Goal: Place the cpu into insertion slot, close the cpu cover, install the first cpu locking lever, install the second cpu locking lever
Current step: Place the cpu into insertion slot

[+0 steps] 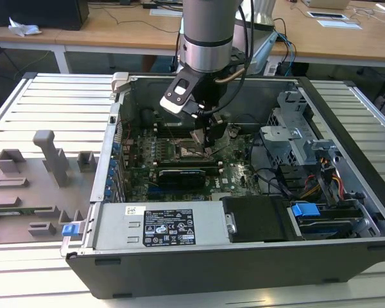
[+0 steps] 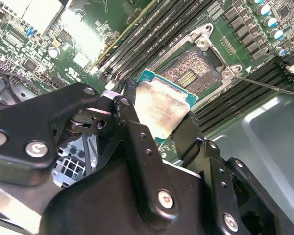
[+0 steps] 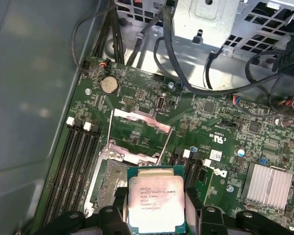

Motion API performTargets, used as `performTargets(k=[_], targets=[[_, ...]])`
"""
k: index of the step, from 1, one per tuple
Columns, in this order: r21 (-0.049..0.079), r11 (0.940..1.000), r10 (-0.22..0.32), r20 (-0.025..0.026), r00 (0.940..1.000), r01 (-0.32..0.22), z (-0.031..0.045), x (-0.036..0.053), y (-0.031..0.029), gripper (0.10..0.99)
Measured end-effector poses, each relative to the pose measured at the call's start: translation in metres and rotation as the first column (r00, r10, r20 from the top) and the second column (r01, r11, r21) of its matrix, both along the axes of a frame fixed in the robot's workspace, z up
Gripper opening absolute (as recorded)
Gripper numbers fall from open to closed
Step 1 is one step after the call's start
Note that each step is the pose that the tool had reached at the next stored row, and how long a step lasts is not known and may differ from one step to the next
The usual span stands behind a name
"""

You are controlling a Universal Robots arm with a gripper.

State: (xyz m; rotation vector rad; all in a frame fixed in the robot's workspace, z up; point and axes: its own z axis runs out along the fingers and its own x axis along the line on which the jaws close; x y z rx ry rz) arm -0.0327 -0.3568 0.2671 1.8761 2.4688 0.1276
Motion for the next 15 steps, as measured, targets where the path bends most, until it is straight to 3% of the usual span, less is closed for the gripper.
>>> performTargets(k=[7,15], targets=[[0.0,0.9989,-0.046,0.0,0.9989,0.046,0.0,0.0,0.0,0.545],[0.0,0.9938,-0.111,-0.0001,0.9938,0.111,0.0,0.0,0.0,0.545]])
